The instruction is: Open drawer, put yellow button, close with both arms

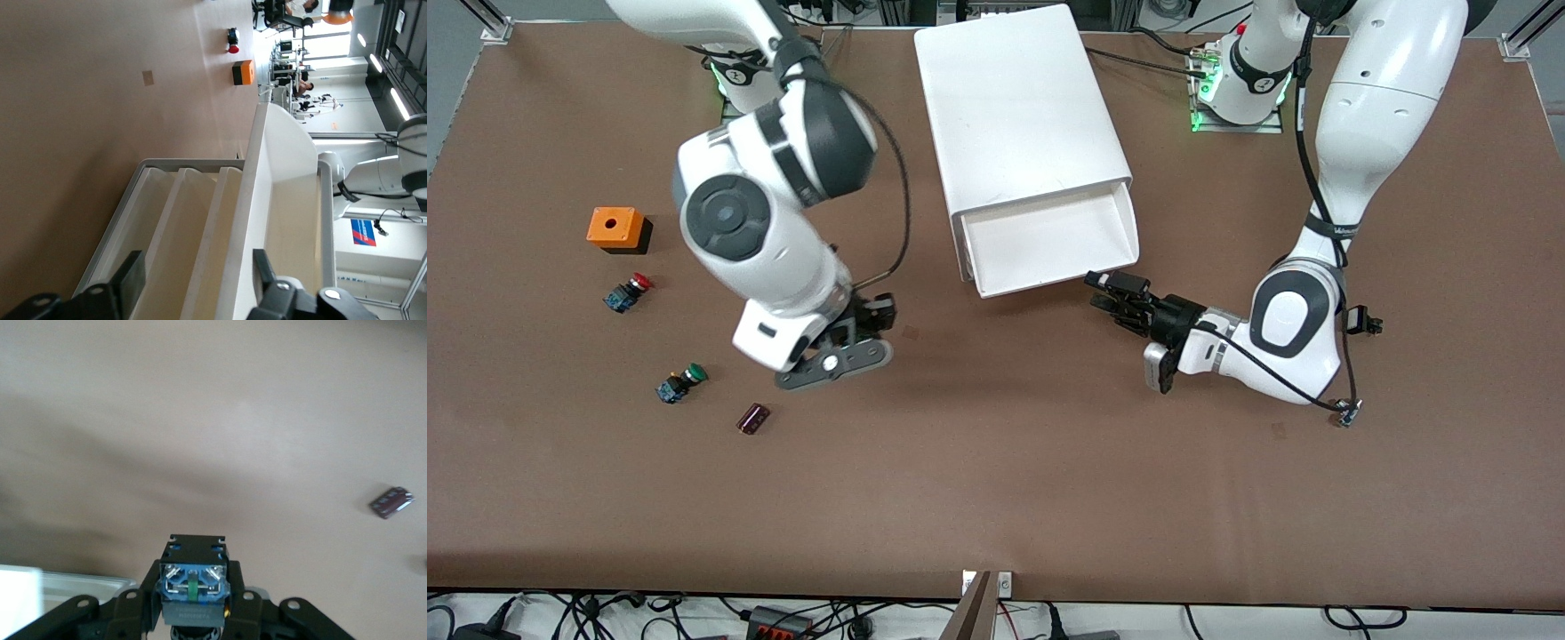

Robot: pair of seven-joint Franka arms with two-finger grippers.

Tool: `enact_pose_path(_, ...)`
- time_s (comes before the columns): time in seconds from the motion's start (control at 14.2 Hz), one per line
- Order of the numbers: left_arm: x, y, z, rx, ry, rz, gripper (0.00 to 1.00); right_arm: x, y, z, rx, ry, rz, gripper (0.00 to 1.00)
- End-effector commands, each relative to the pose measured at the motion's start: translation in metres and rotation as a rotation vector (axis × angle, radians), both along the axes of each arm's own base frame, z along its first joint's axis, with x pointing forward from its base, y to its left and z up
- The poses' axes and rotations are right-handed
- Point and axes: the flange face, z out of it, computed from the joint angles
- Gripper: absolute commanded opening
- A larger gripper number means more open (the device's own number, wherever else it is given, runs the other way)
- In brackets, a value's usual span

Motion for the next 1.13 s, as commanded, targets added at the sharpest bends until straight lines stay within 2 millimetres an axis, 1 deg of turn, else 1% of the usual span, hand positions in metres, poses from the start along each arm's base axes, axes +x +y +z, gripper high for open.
enact_pose_path(0.0,0.005,0.009,0.049,0.13,0.025,0.012,1.0,-0.032,0.057,0.019,0.033,-0.025,-0.038,0.0)
enact_pose_path(0.07,0.006,0.011,0.061,0.171,0.029,0.014,1.0,-0.043,0.076,0.024,0.047,-0.041,-0.05,0.0)
enact_pose_path(0.14,0.006,0.013,0.07,0.214,0.037,0.02,1.0,-0.053,0.091,0.025,0.059,-0.047,-0.059,0.0)
enact_pose_path(0.21,0.01,0.016,0.084,0.265,0.025,0.025,1.0,-0.06,0.103,0.024,0.063,-0.049,-0.054,0.0)
enact_pose_path(0.35,0.023,0.027,0.112,0.427,-0.054,-0.001,1.0,-0.08,0.131,0.023,0.081,-0.06,-0.062,0.0)
enact_pose_path(0.42,0.023,0.03,0.125,0.512,-0.06,-0.025,1.0,-0.088,0.144,0.023,0.098,-0.067,-0.104,0.0)
enact_pose_path(0.49,0.025,0.035,0.136,0.588,-0.056,-0.023,1.0,-0.096,0.156,0.013,0.095,-0.058,-0.113,0.0)
enact_pose_path(0.56,0.027,0.04,0.145,0.66,-0.057,-0.015,1.0,-0.102,0.166,0.005,0.088,-0.05,-0.102,0.0)
enact_pose_path(0.7,0.025,0.055,0.155,0.82,-0.063,-0.047,1.0,-0.112,0.179,-0.011,0.076,-0.029,-0.082,0.0)
enact_pose_path(0.77,0.026,0.065,0.159,0.927,-0.092,-0.08,1.0,-0.118,0.187,-0.021,0.078,-0.011,-0.068,0.0)
enact_pose_path(0.85,0.029,0.069,0.167,1.021,-0.143,-0.099,1.0,-0.122,0.192,-0.026,0.078,0.0,-0.061,0.0)
enact_pose_path(0.92,0.033,0.07,0.179,1.12,-0.208,-0.11,1.0,-0.123,0.194,-0.03,0.075,0.006,-0.069,0.0)
enact_pose_path(0.99,0.039,0.067,0.194,1.193,-0.275,-0.1,1.0,-0.129,0.201,-0.035,0.074,0.016,-0.068,0.0)
enact_pose_path(1.06,0.045,0.069,0.199,1.238,-0.297,-0.08,1.0,-0.132,0.204,-0.041,0.072,0.025,-0.068,0.0)
